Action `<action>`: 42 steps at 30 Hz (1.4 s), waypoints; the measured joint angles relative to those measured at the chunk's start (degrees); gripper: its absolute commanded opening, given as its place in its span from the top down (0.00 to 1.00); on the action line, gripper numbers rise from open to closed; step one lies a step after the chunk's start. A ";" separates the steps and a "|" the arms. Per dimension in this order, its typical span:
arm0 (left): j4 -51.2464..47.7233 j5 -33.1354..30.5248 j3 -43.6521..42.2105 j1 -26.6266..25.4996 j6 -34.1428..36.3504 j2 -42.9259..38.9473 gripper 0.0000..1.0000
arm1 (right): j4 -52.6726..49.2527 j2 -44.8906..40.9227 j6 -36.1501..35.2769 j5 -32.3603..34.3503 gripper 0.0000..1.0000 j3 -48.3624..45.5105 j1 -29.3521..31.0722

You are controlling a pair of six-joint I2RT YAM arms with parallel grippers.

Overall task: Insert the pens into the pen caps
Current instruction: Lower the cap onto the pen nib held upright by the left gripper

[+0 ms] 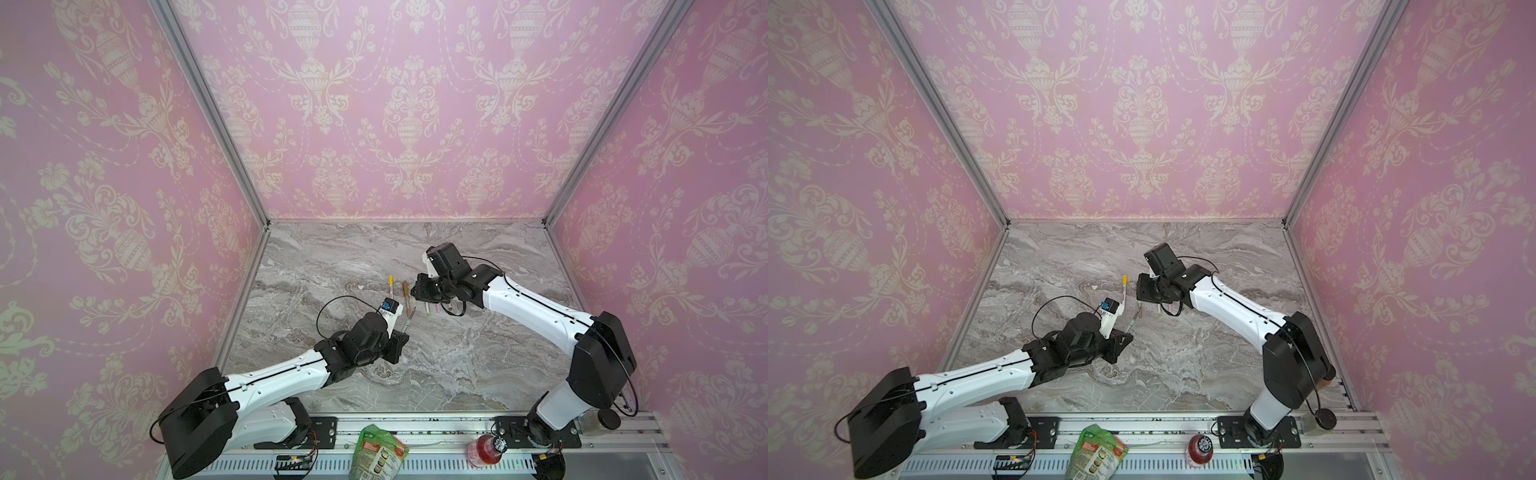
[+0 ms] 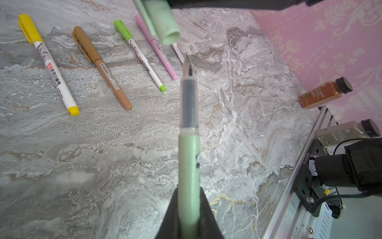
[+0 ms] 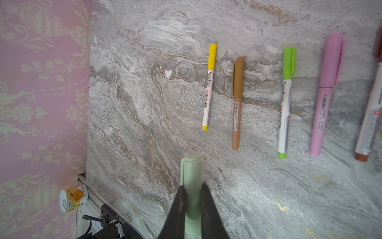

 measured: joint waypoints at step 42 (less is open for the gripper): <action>0.02 -3.43 -1.16 0.00 0.00 -1.60 1.00 | 2.49 0.02 1.90 -4.37 1.00 -1.07 -0.74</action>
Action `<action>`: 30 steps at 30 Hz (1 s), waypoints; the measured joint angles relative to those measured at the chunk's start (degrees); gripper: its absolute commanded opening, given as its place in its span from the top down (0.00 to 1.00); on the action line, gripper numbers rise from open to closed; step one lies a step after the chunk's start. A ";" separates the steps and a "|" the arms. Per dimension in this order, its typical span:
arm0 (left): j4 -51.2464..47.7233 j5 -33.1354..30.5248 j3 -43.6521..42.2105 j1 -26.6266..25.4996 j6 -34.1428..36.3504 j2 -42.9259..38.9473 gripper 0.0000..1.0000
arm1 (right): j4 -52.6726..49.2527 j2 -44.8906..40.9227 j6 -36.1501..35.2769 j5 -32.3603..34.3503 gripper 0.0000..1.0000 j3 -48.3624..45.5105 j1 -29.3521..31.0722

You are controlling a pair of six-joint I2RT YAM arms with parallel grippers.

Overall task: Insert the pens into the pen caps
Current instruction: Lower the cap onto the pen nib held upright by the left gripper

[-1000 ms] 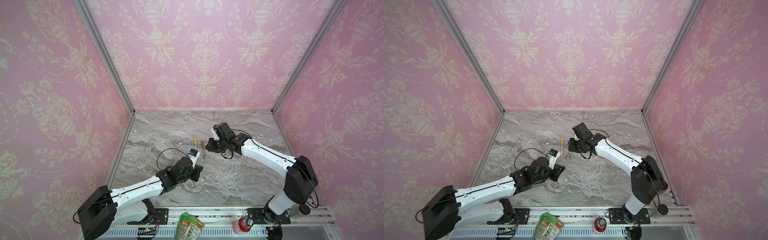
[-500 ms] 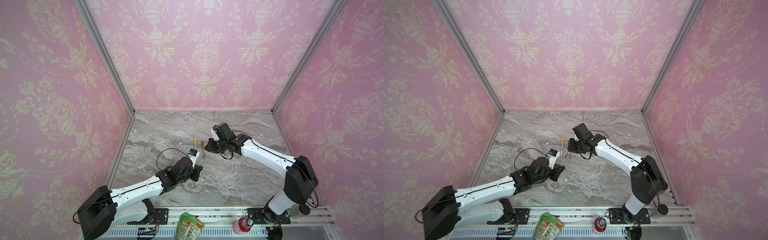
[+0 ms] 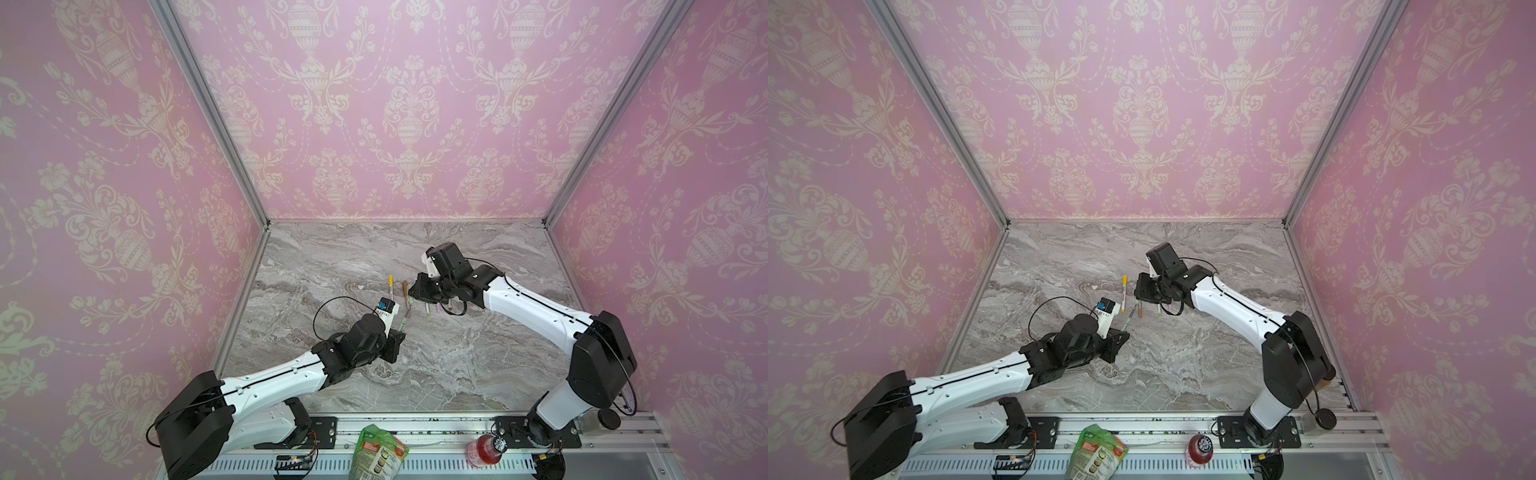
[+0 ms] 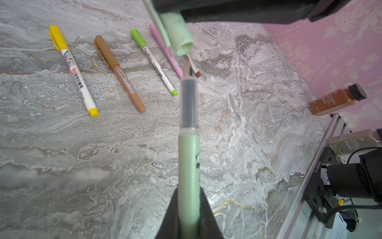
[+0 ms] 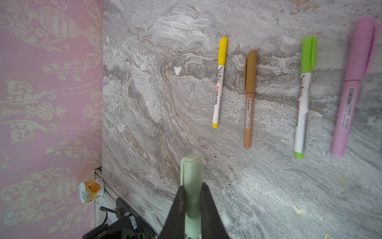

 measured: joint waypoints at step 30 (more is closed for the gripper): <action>0.63 -2.78 -0.79 -0.02 -0.22 -0.44 1.00 | 4.74 -1.44 4.44 -0.35 1.00 -3.63 2.23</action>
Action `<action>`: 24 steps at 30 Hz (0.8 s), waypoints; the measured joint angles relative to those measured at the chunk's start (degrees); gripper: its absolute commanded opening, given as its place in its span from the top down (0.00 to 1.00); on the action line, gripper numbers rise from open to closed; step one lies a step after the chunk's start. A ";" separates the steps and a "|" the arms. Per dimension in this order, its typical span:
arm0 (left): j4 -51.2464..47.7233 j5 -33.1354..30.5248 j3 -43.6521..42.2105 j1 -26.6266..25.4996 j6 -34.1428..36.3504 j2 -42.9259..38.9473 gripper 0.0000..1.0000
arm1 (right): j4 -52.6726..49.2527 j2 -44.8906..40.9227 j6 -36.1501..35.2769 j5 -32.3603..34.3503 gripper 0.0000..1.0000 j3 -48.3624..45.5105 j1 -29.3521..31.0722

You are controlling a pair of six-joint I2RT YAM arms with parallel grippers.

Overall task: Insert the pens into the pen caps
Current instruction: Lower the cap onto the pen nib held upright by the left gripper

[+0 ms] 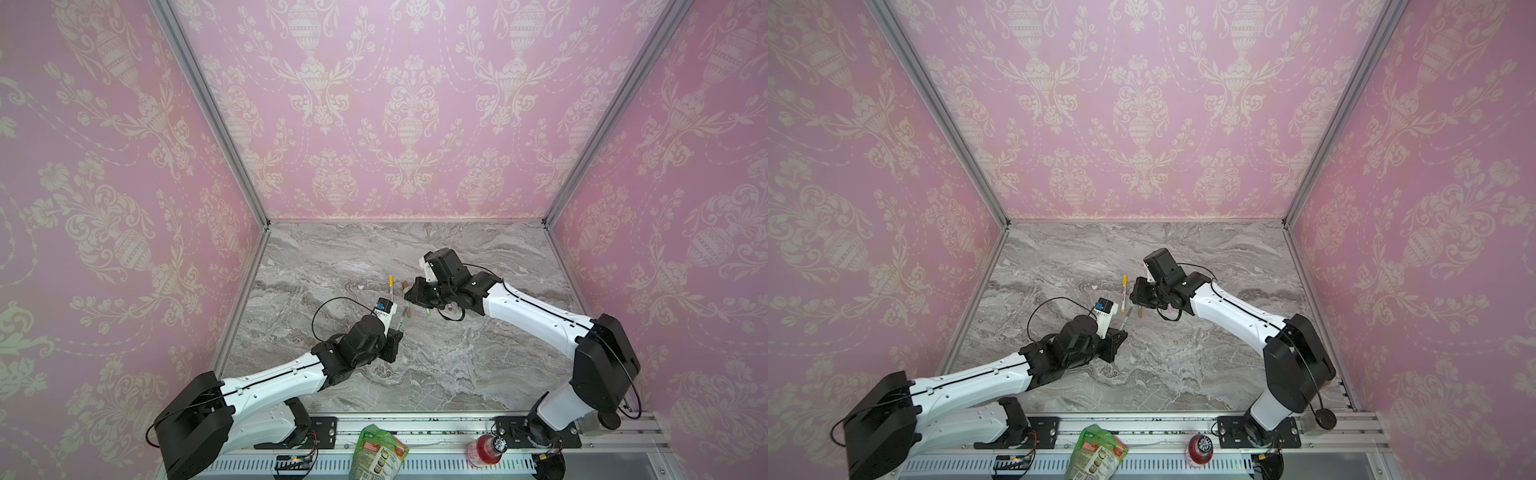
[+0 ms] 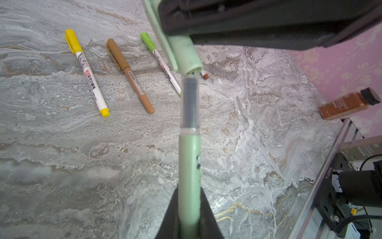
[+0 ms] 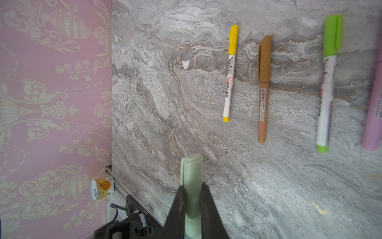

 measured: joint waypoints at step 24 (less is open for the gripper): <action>5.86 -2.43 -1.51 -0.04 -2.62 -0.57 1.00 | 9.55 -1.60 7.48 3.82 1.00 -6.99 0.15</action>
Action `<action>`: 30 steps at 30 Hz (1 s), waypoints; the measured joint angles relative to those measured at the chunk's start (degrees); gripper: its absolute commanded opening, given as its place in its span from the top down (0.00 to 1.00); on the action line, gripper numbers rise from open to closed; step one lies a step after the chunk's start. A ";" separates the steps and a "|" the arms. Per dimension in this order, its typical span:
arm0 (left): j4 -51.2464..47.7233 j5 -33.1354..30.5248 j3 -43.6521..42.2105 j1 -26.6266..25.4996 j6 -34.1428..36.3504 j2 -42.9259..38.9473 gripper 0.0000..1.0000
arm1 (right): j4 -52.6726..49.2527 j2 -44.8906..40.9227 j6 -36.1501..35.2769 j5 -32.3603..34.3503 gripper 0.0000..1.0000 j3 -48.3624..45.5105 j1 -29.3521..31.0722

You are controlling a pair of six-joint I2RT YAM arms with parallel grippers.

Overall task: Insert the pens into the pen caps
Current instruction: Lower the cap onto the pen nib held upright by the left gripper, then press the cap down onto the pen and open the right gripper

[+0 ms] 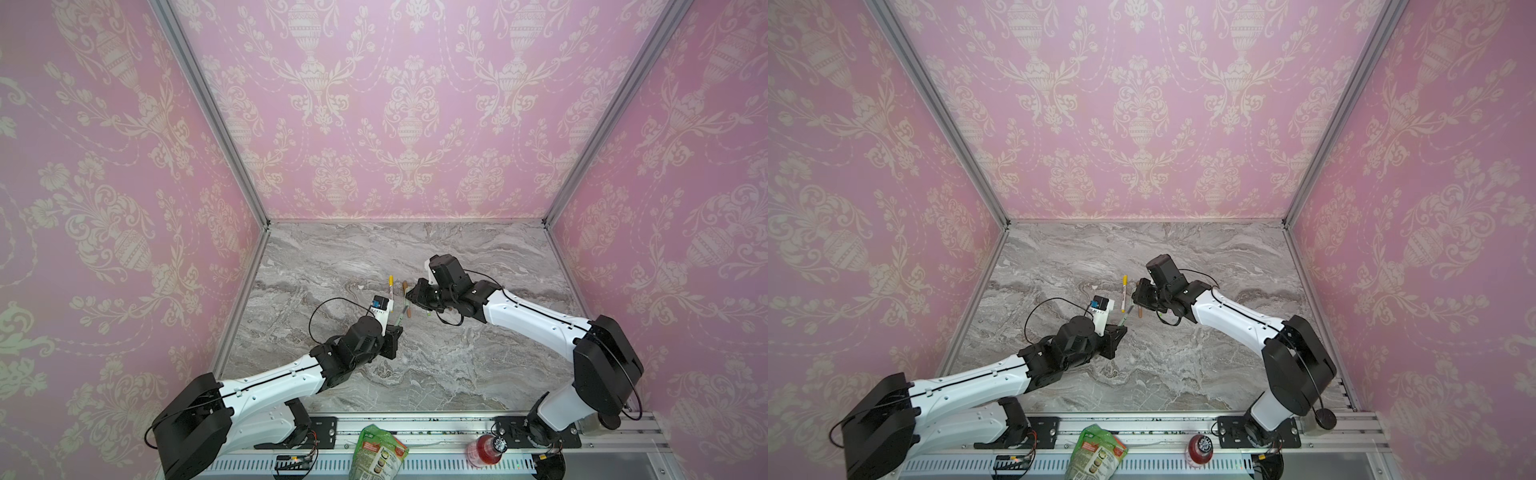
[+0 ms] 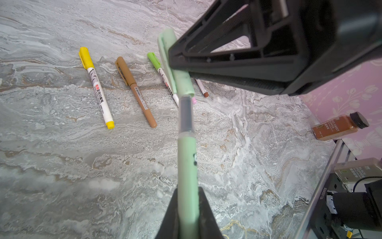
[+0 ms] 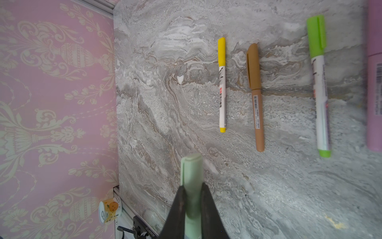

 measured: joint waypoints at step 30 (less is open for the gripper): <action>5.79 -3.76 0.94 0.35 -0.20 5.64 1.00 | 4.92 -2.08 0.55 -0.52 1.00 -1.81 2.54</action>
